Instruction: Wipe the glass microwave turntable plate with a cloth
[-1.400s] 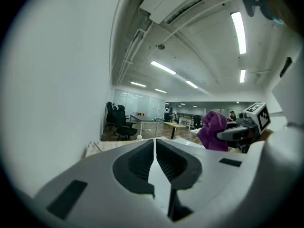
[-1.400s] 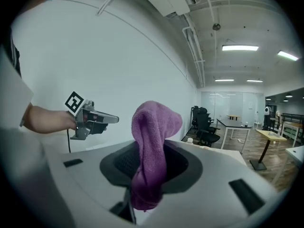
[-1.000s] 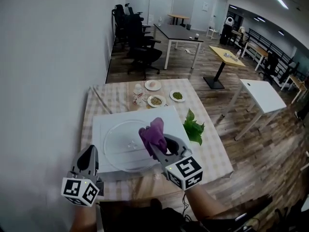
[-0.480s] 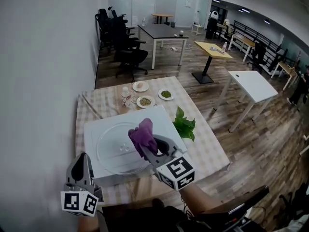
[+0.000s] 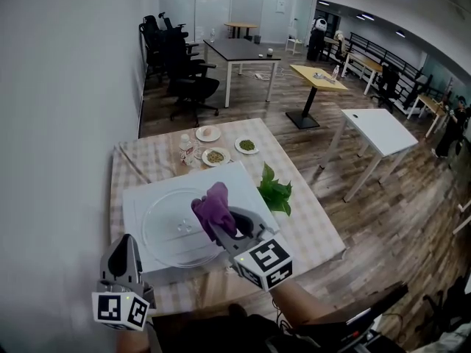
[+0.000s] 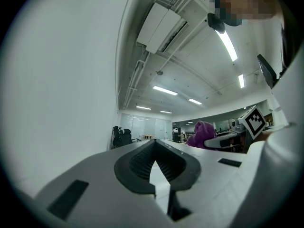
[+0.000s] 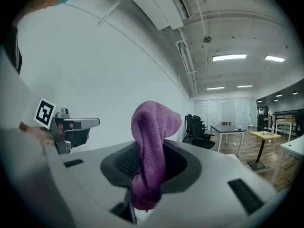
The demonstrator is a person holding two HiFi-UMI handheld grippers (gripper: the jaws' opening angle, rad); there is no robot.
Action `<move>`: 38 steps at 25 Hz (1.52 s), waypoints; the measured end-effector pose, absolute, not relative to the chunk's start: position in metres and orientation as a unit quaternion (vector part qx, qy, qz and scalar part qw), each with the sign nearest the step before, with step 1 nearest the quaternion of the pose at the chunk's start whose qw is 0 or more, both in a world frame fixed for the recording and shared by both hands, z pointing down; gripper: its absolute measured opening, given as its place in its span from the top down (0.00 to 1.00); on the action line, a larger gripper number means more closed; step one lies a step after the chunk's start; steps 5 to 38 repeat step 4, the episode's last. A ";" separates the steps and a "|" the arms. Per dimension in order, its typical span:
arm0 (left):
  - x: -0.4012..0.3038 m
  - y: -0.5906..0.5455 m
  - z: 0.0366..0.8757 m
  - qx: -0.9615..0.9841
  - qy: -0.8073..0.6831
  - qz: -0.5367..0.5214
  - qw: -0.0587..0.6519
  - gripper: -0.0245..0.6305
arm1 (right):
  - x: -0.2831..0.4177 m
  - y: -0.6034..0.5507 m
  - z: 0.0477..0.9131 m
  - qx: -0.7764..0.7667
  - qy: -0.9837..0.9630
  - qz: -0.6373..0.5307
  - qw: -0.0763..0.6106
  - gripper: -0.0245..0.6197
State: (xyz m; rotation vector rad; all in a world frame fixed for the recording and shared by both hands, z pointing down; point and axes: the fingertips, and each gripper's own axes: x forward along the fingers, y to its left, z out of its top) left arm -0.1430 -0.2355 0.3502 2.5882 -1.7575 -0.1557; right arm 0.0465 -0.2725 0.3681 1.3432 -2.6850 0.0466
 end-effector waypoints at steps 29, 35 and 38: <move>-0.142 -0.230 0.350 0.826 -0.562 -0.049 0.003 0.95 | 0.046 -0.269 0.368 0.444 -0.893 0.014 0.073 0.79; -0.142 -0.230 0.350 0.826 -0.562 -0.049 0.003 0.95 | 0.046 -0.269 0.368 0.444 -0.893 0.014 0.073 0.79; -0.142 -0.230 0.350 0.826 -0.562 -0.049 0.003 0.95 | 0.046 -0.269 0.368 0.444 -0.893 0.014 0.073 0.79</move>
